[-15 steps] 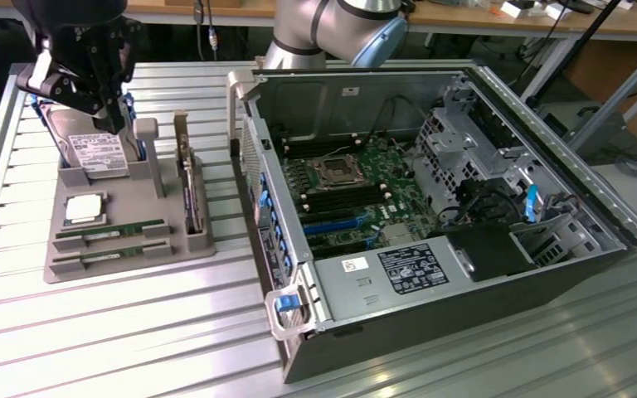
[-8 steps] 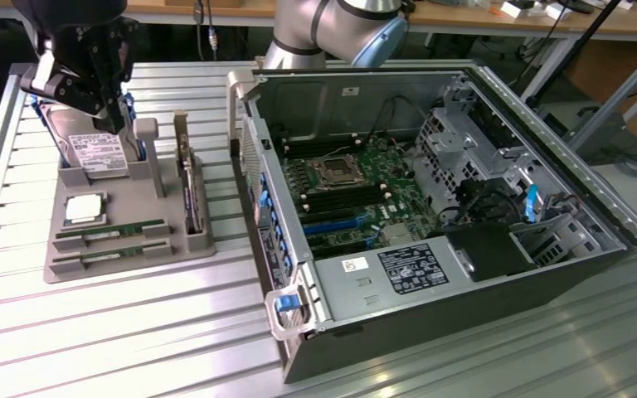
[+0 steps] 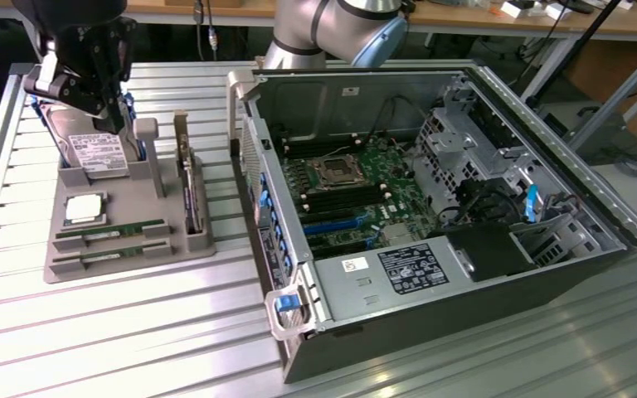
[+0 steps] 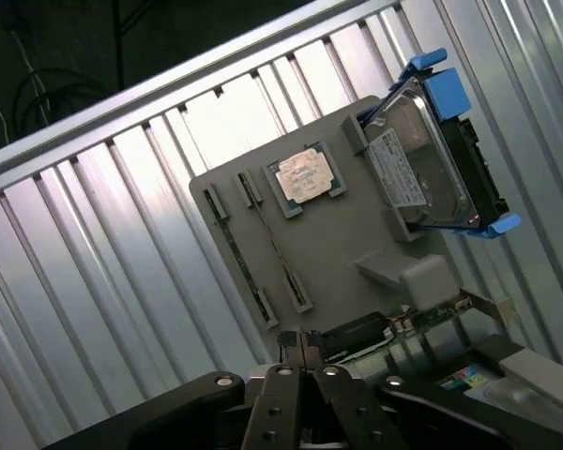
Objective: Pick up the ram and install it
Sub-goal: 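Pick up the ram and move it above insertion slot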
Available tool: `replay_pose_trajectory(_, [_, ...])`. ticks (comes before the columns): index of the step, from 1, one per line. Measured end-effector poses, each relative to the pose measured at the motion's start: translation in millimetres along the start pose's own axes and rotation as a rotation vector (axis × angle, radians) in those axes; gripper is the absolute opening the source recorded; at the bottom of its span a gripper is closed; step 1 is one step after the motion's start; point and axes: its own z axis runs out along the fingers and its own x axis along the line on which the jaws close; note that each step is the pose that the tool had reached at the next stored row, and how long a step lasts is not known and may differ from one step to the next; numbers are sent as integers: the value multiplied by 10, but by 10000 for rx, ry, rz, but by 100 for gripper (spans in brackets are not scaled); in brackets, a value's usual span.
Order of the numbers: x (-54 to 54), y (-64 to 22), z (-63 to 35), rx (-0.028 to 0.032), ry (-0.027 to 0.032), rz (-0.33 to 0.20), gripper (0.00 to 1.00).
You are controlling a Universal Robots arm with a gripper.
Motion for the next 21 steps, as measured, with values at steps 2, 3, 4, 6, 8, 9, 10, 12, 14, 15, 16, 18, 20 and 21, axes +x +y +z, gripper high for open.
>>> replay_pose_trajectory(2, [0,0,0,-4,8,-171,10])
replay_pose_trajectory(3, [0,1,0,-9,15,-361,10])
replay_pose_trajectory(4, [0,0,0,-11,19,-462,10])
replay_pose_trajectory(6, [0,1,0,-18,29,-719,10])
replay_pose_trajectory(8, [0,1,0,-22,35,-871,10])
replay_pose_trajectory(9, [0,0,0,-24,39,-948,10])
replay_pose_trajectory(10, [0,0,0,-26,42,-1045,10])
replay_pose_trajectory(12, [0,0,0,-30,48,-1193,10])
replay_pose_trajectory(14, [0,0,0,-34,55,-1368,10])
replay_pose_trajectory(15, [0,0,0,-36,59,-1462,10])
replay_pose_trajectory(16, [0,0,0,-39,63,-1577,10])
replay_pose_trajectory(18, [0,1,0,-42,69,-1708,10])
replay_pose_trajectory(20, [0,0,0,-46,75,-1862,10])
replay_pose_trajectory(21, [0,0,0,-49,80,-1978,10])
